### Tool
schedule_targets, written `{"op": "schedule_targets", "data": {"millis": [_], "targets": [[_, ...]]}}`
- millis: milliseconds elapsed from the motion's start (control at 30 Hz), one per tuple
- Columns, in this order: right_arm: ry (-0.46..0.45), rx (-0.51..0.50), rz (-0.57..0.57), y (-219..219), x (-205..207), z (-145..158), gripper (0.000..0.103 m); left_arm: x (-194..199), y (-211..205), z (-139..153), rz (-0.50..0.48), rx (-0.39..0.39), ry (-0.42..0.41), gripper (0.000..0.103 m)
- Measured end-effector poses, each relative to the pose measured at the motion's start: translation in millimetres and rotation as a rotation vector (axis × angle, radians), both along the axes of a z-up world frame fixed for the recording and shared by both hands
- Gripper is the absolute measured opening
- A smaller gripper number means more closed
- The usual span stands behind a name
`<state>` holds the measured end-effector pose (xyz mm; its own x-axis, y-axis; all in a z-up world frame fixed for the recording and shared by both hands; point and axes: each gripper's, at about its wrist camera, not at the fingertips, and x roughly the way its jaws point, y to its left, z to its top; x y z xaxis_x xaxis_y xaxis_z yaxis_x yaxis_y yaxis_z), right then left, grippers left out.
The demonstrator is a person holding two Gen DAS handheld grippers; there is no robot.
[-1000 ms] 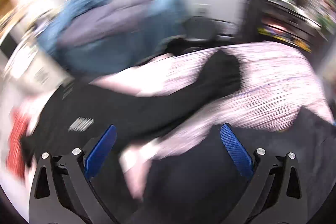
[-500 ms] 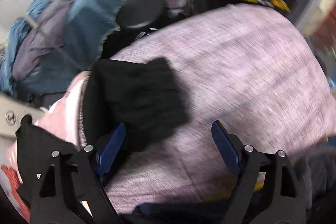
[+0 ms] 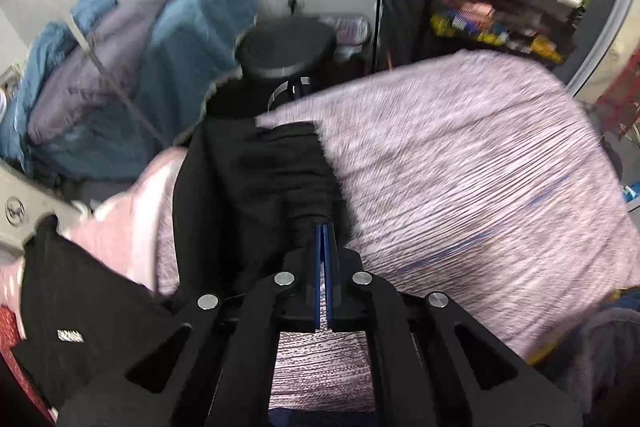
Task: Fold large clothes
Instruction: 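Grasp the sleeve cuff with the right tool and lift it across the body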
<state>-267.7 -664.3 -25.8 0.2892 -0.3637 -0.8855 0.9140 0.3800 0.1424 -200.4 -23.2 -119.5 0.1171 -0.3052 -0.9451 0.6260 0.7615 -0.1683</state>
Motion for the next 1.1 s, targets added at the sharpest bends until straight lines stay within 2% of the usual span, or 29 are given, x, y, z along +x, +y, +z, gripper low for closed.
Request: {"op": "schedule_targets", "data": {"millis": [100,200,267,333,433,500,533,567,600,633,767,933,1000,1033,1067,1100], "targets": [[-0.079,-0.05,-0.009,4.3,-17.4,44.9,0.001,-1.4,-6.7,3.0,-0.021,-0.019,-0.002,0.097],[-0.064,-0.092,-0.021,4.2,-40.2,85.2,0.001,-3.7,-10.9,3.1,-0.037,-0.027,-0.004,0.097],[-0.079,-0.084,-0.056,1.0,-63.2,100.2,0.0,-4.7,-12.3,3.8,-0.042,-0.026,-0.005,0.097],[-0.051,-0.132,-0.114,-1.2,-88.9,116.9,0.0,-5.1,-10.2,7.4,-0.048,-0.039,-0.005,0.097],[-0.036,-0.142,-0.182,-7.6,-124.3,125.9,0.0,-3.9,-6.0,7.8,-0.036,-0.057,-0.005,0.097],[-0.025,-0.029,-0.184,-14.6,-135.5,104.9,0.002,-3.4,-6.0,5.5,-0.029,-0.056,0.003,0.097],[-0.037,0.031,-0.168,-15.9,-134.8,94.1,0.011,-3.0,-5.8,5.1,-0.026,-0.053,0.002,0.097],[-0.059,0.102,-0.157,-15.7,-133.4,79.9,0.041,-2.9,-5.2,5.8,-0.024,-0.051,-0.002,0.097],[-0.093,0.169,-0.16,-13.5,-130.3,63.2,0.064,-2.2,-4.8,7.0,-0.025,-0.052,-0.006,0.097],[-0.119,0.195,-0.173,-10.4,-127.1,53.1,0.088,-2.2,-3.7,8.9,-0.025,-0.052,-0.014,0.097],[-0.154,0.24,-0.224,-12.0,-105.4,24.4,0.088,-0.1,0.6,10.6,-0.01,-0.036,-0.03,0.097],[-0.015,0.304,-0.232,-16.6,-73.3,-21.5,0.086,3.5,11.2,3.4,0.018,-0.015,-0.011,0.097],[0.044,0.284,-0.211,-13.1,-63.8,-29.9,0.073,5.6,14.7,-0.2,0.03,-0.005,-0.002,0.097],[0.109,0.249,-0.207,-9.5,-59.1,-31.6,0.047,6.3,17.1,-0.9,0.035,-0.008,-0.001,0.097],[0.111,0.252,-0.195,-8.7,-57.3,-33.5,0.037,6.8,18.7,-0.8,0.039,-0.013,0.0,0.097],[0.068,0.276,-0.173,-7.2,-56.6,-34.3,0.034,8.0,20.5,-0.5,0.044,-0.021,0.001,0.097]]}}
